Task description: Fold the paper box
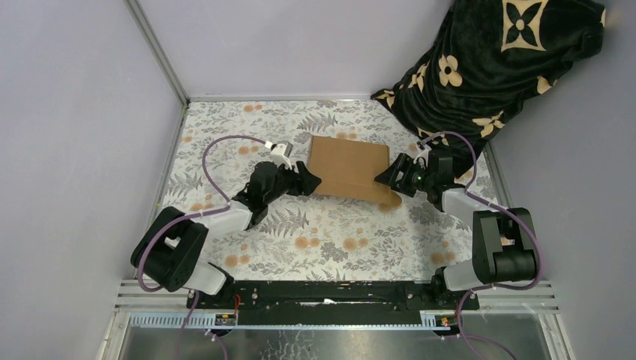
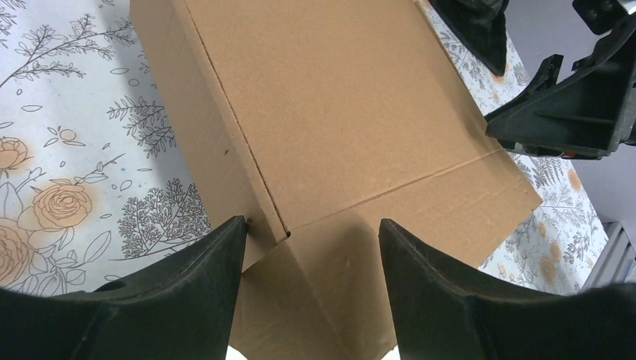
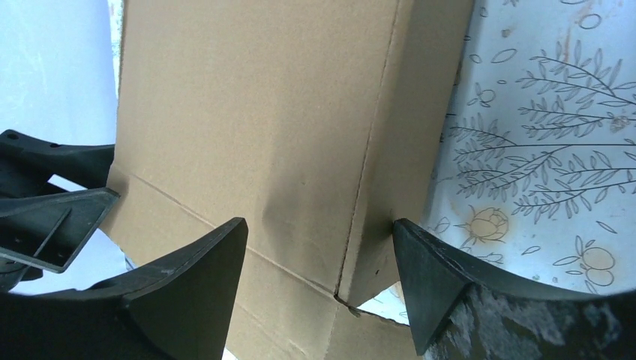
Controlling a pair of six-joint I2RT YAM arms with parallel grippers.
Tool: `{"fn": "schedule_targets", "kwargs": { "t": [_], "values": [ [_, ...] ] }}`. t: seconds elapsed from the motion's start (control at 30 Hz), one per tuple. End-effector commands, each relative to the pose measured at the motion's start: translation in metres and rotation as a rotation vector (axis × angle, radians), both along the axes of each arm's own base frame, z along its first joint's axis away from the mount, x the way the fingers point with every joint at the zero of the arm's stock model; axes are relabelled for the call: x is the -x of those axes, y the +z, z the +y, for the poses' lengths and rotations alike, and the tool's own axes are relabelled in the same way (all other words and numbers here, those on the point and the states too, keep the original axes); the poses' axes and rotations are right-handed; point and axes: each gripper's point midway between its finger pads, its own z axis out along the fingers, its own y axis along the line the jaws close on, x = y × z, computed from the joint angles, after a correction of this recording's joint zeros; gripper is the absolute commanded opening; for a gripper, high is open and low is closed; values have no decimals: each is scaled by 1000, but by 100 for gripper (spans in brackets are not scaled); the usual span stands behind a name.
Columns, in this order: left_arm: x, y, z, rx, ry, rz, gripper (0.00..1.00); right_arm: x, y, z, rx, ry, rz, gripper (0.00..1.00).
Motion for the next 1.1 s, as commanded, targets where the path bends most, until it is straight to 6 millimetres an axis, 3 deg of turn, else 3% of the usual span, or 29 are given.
{"fn": "schedule_targets", "kwargs": {
  "t": [0.0, 0.27, 0.53, 0.77, 1.07],
  "values": [
    [11, 19, -6, 31, -54, -14, 71, -1, 59, 21, -112, 94, -108, 78],
    [22, 30, -2, 13, -64, 30, 71, 11, 91, 24, -140, 116, -108, 78],
    [37, 57, 3, 0, -75, 96, 72, 26, 122, 28, -183, 143, -86, 78],
    [46, 83, -2, 29, -97, 168, 72, 49, 128, 28, -198, 143, -30, 78],
    [61, 88, 4, 32, -81, 257, 73, 66, 132, 27, -213, 127, 29, 79]
  ]
}}
